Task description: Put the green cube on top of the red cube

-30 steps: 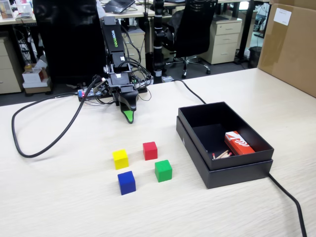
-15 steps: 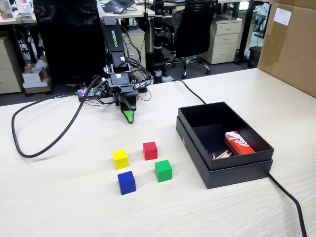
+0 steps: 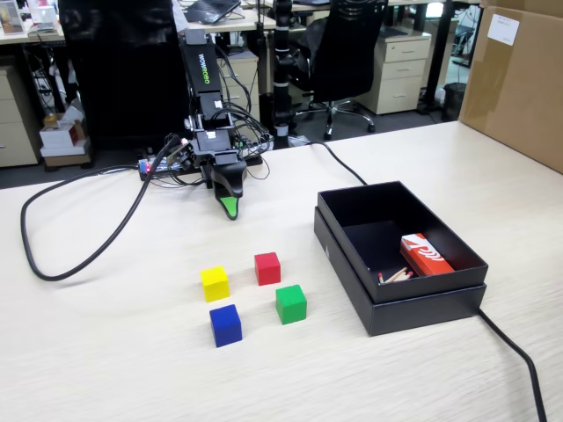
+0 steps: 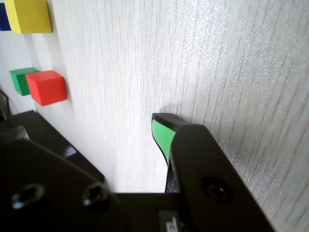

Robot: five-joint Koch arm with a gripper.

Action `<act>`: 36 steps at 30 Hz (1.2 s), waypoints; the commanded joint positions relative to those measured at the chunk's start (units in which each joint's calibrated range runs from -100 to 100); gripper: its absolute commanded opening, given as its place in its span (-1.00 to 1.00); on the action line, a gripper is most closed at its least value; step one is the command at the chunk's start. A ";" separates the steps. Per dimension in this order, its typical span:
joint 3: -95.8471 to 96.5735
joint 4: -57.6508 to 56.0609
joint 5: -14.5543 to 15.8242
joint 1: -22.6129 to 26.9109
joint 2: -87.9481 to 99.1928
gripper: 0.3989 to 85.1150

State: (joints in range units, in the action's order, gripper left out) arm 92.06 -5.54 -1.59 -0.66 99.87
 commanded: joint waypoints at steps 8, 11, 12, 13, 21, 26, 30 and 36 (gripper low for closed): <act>0.60 -1.42 0.10 0.44 -1.02 0.16; -2.85 -3.41 0.10 0.44 -2.51 0.15; -4.75 -5.31 0.10 0.44 -3.20 0.15; -9.01 -9.45 0.59 0.44 -4.35 0.15; -24.24 -20.51 1.37 0.49 -10.31 0.13; -37.75 -29.41 2.69 0.98 -15.93 0.11; -51.17 -37.27 3.76 1.56 -23.62 0.11; -73.93 -42.71 3.96 2.20 -41.52 0.11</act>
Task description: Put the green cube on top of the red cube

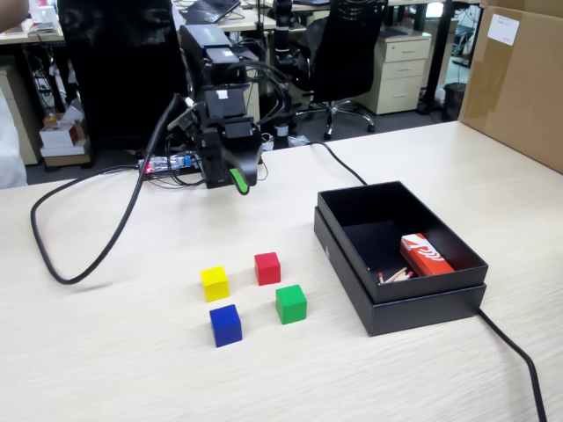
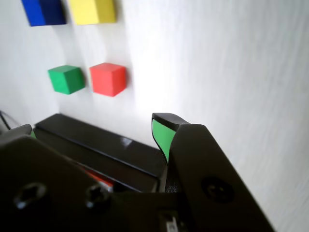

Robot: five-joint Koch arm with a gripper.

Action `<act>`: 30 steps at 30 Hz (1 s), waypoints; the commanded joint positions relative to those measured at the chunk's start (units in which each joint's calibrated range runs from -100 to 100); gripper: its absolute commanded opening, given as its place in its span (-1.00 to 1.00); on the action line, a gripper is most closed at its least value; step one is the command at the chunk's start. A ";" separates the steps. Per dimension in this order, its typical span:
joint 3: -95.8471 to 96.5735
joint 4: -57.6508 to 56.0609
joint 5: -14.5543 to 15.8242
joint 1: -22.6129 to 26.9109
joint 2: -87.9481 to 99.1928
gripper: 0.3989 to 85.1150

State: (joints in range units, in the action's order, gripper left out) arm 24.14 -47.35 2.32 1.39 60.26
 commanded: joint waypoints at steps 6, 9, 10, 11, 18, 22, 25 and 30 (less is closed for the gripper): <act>-30.13 -4.19 0.29 0.83 -26.93 0.11; -38.29 -4.19 0.29 0.83 -40.47 0.11; -39.83 -4.19 0.29 0.83 -42.99 0.11; -41.64 -4.19 0.24 0.73 -46.09 0.11; -53.07 -4.10 0.10 0.05 -64.91 0.11; -59.41 -4.10 0.10 0.05 -73.63 0.11; -60.68 -4.19 0.10 0.10 -75.69 0.11; -61.13 -4.10 0.10 0.05 -79.71 0.11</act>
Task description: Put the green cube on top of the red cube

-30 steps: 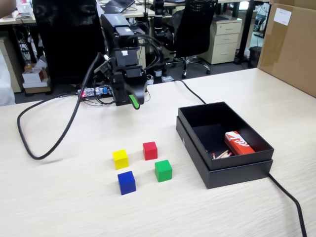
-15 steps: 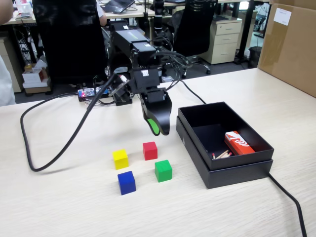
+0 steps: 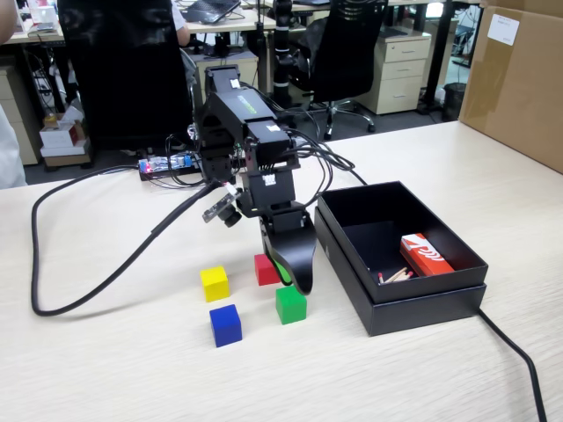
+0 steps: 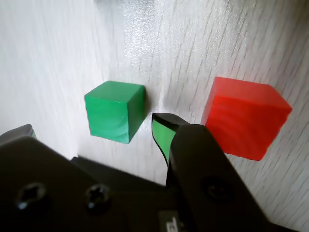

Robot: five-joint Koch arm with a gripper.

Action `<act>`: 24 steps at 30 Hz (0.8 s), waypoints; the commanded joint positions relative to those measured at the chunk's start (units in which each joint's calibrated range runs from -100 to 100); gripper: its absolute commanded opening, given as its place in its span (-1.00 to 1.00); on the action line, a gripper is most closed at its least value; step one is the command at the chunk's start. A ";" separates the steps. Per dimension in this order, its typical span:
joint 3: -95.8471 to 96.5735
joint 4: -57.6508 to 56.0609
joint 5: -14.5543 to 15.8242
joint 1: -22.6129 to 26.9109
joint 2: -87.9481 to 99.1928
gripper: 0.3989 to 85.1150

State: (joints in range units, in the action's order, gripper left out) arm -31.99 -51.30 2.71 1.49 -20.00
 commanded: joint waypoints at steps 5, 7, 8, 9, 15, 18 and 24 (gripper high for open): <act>-5.90 -0.24 -0.44 0.00 -3.47 0.11; -5.99 -0.15 -0.49 0.00 -4.61 0.11; -5.99 -0.15 -0.49 0.00 -5.53 0.11; -5.99 -0.15 -0.59 -0.05 -6.10 0.10; -6.36 -0.15 -0.83 -0.05 -6.45 -0.02; -6.36 -0.24 -1.37 -0.10 -6.45 -0.18; -6.45 -0.58 -2.59 0.00 -6.56 -0.29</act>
State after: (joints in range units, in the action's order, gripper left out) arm -34.55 -51.30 1.39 1.44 -26.60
